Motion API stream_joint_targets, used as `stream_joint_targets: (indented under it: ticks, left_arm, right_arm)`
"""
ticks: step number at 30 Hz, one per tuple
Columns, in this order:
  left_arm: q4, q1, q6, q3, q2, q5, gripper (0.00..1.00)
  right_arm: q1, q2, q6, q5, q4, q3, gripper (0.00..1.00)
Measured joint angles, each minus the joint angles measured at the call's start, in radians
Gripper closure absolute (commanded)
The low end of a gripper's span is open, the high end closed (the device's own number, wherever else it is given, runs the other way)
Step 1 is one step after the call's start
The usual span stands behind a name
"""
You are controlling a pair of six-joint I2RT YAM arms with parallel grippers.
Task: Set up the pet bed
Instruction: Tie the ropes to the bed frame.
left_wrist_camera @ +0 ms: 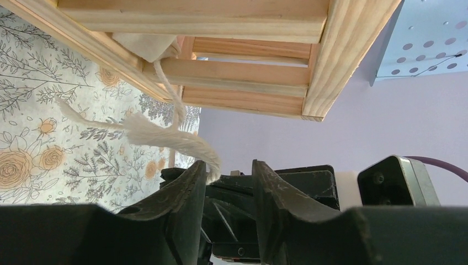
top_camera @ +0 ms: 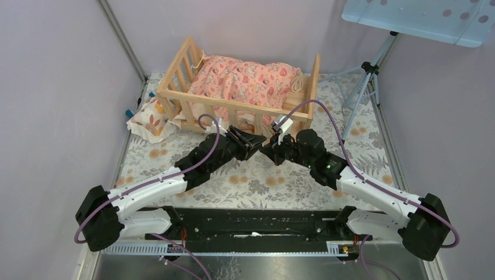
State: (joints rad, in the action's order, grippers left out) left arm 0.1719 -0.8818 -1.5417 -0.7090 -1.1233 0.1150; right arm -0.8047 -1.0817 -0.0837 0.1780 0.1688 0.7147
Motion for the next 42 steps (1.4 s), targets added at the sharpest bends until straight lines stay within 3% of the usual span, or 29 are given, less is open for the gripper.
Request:
stream_joint_targets:
  ticks: [8, 12, 19, 33, 37, 42]
  left_arm:
    - [0.003, 0.000, -0.001, 0.000, -0.011, -0.007, 0.75]
    - [0.006, 0.000, -0.001, 0.000, -0.011, -0.011, 0.67]
    - [0.005, 0.000, 0.000, 0.000, -0.017, -0.023, 0.64]
    - [0.002, 0.000, 0.000, 0.000, -0.019, -0.037, 0.65]
    - [0.002, 0.000, -0.001, 0.004, -0.019, -0.043, 0.55]
    - [0.003, 0.000, -0.001, 0.006, -0.028, -0.050, 0.50]
  right_arm:
    - [0.000, 0.004, 0.000, 0.004, 0.000, -0.008, 1.00]
    - [0.000, 0.007, 0.001, 0.009, 0.001, -0.013, 1.00]
    - [0.000, 0.019, 0.008, 0.015, 0.000, -0.024, 1.00]
    - [0.000, 0.051, 0.025, 0.003, 0.000, -0.039, 1.00]
    - [0.000, 0.053, 0.027, 0.003, 0.000, -0.039, 1.00]
    - [0.000, 0.053, 0.028, 0.008, -0.012, -0.039, 1.00]
